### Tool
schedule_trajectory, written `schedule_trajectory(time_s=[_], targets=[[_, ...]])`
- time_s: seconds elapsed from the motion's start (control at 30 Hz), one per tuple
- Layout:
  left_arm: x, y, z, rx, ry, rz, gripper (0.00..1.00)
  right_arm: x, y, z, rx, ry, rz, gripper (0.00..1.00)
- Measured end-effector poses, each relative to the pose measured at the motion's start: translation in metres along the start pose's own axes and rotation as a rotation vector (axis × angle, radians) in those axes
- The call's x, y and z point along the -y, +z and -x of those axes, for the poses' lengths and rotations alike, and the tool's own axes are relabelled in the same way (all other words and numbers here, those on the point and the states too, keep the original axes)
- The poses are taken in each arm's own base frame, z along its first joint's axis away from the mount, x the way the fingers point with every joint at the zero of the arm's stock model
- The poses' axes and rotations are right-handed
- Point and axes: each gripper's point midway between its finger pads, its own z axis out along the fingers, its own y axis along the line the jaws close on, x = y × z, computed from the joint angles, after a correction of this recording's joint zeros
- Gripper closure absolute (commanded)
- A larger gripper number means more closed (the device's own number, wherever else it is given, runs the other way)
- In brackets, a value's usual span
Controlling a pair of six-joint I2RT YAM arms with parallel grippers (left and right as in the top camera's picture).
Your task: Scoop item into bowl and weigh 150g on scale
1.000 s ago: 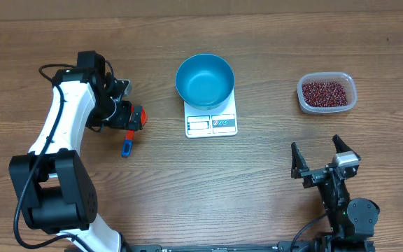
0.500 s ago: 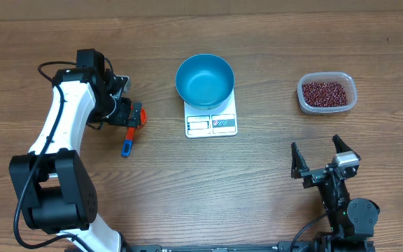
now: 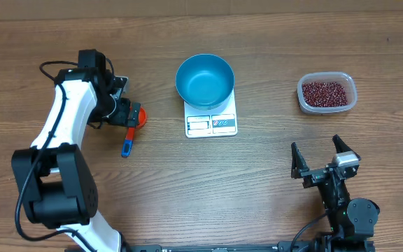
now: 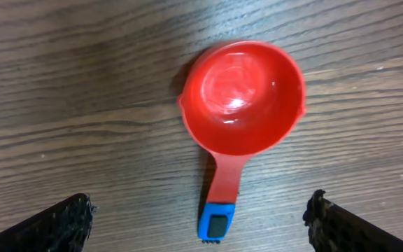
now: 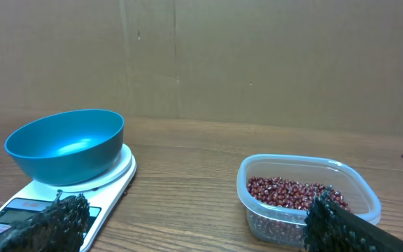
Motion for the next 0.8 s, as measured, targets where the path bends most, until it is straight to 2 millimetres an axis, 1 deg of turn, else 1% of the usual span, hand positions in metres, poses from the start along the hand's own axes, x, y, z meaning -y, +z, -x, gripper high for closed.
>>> schedule_trajectory(time_s=[0.2,0.53,0.8], targets=[[-0.002,0.013,0.002,-0.015,-0.001,0.000,0.00,0.000,0.000,0.000,0.000,0.000,0.000,0.00],[-0.006,0.012,0.019,0.056,0.005,0.017,0.00,0.000,0.000,0.000,0.000,0.000,0.000,0.00],[-0.006,0.012,0.020,0.060,0.004,0.018,0.00,0.000,0.000,0.000,0.000,0.000,0.000,0.00]])
